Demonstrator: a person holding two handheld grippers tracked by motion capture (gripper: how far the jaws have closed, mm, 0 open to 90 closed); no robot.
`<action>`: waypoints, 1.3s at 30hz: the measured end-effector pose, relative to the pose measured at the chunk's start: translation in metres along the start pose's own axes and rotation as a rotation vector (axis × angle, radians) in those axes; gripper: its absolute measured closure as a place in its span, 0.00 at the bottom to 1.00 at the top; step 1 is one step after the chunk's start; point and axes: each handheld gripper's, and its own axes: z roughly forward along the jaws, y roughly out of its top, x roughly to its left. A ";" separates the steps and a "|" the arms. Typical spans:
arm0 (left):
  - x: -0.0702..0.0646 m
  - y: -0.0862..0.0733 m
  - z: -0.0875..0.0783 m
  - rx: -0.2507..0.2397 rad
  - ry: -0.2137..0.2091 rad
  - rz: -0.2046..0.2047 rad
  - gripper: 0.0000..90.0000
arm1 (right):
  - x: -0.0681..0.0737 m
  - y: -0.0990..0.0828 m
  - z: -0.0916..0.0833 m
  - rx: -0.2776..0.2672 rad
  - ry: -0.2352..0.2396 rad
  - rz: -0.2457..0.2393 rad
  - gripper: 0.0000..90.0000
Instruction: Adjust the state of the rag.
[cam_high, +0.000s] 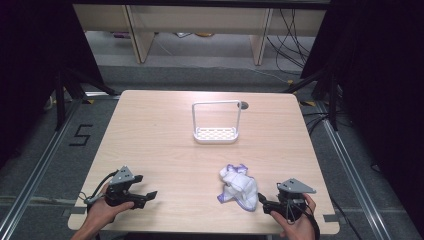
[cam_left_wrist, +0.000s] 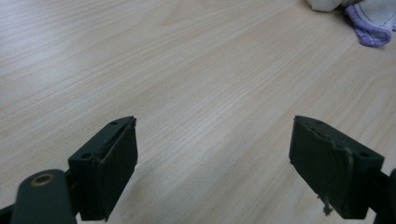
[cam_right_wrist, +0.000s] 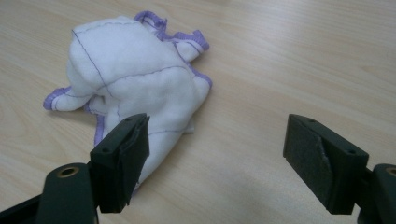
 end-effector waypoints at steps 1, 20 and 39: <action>0.000 0.000 0.001 -0.002 0.000 0.001 0.17 | 0.003 0.000 0.000 -0.012 -0.006 0.025 0.28; 0.000 0.000 0.003 0.015 -0.005 0.012 0.17 | 0.027 0.026 0.005 -0.050 0.066 -0.093 0.37; 0.001 0.000 0.004 0.031 -0.005 0.020 0.17 | 0.046 0.042 0.021 -0.023 0.089 -0.167 0.45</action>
